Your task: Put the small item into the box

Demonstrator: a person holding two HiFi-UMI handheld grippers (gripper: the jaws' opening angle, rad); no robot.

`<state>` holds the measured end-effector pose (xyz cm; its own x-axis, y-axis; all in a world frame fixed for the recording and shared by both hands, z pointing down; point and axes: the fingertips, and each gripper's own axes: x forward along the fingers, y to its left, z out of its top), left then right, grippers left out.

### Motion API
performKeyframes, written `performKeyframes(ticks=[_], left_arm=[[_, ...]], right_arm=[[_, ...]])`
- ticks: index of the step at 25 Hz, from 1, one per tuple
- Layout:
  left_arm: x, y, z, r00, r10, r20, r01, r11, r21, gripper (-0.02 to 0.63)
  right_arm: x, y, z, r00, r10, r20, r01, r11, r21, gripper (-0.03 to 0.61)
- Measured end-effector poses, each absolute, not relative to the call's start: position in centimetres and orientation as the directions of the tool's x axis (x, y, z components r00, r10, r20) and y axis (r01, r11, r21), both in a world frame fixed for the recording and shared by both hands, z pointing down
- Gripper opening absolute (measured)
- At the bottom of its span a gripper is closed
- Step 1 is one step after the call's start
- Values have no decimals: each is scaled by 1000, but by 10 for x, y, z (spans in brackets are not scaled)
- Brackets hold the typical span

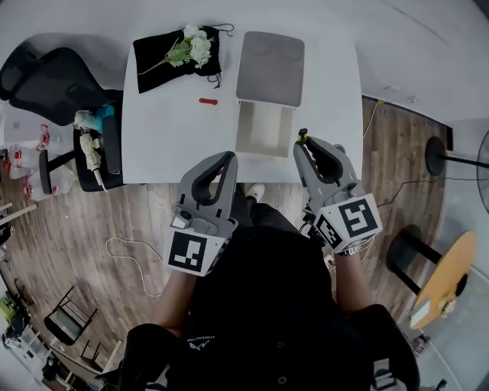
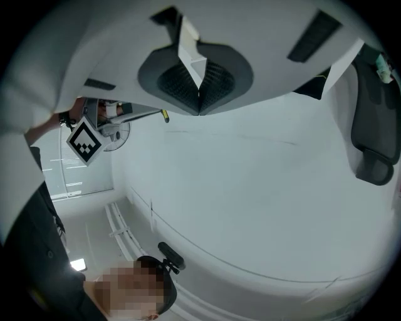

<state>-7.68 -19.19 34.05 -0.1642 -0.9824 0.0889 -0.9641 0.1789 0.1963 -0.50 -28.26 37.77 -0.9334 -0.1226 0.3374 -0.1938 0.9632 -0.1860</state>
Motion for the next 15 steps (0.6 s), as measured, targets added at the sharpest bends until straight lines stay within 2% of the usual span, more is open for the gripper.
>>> performKeyframes(ticks=[15], left_arm=[[-142,-250,379,-41,-985,166,-960,85,268,5]], right_arm=[[-73,-304,485,-810,-89,580,-268,935,-231,67]])
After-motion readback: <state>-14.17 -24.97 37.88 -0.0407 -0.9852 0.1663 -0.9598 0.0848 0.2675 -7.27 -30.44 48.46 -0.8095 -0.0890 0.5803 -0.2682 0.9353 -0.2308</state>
